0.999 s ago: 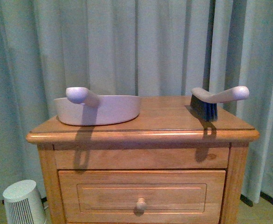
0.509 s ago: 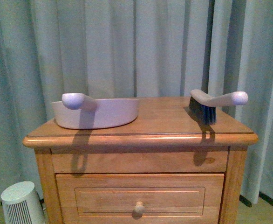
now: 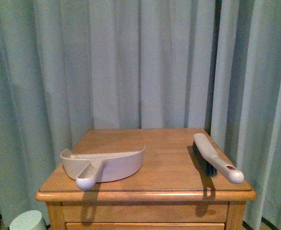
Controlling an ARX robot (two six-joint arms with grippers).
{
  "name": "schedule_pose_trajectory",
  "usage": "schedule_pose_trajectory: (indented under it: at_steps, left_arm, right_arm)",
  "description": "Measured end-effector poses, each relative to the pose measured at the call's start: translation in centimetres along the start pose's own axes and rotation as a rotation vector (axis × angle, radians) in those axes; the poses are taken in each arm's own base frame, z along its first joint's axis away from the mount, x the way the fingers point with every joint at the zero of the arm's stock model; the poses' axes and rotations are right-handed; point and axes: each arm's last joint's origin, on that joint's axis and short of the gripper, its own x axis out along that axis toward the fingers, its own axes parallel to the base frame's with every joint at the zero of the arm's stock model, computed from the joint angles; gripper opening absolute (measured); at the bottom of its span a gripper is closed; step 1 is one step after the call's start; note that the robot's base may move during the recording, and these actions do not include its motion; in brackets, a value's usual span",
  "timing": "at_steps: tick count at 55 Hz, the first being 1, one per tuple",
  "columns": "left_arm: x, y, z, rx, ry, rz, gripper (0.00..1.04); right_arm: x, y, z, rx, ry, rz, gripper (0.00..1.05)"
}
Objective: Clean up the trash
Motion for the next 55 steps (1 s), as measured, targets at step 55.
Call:
schedule_pose_trajectory:
  at_steps: [55]
  left_arm:
    - [23.4,-9.1,16.5,-0.104,0.622,-0.095,0.97]
  right_arm:
    - [0.0,0.0,0.0,0.000,0.000,0.000,0.97]
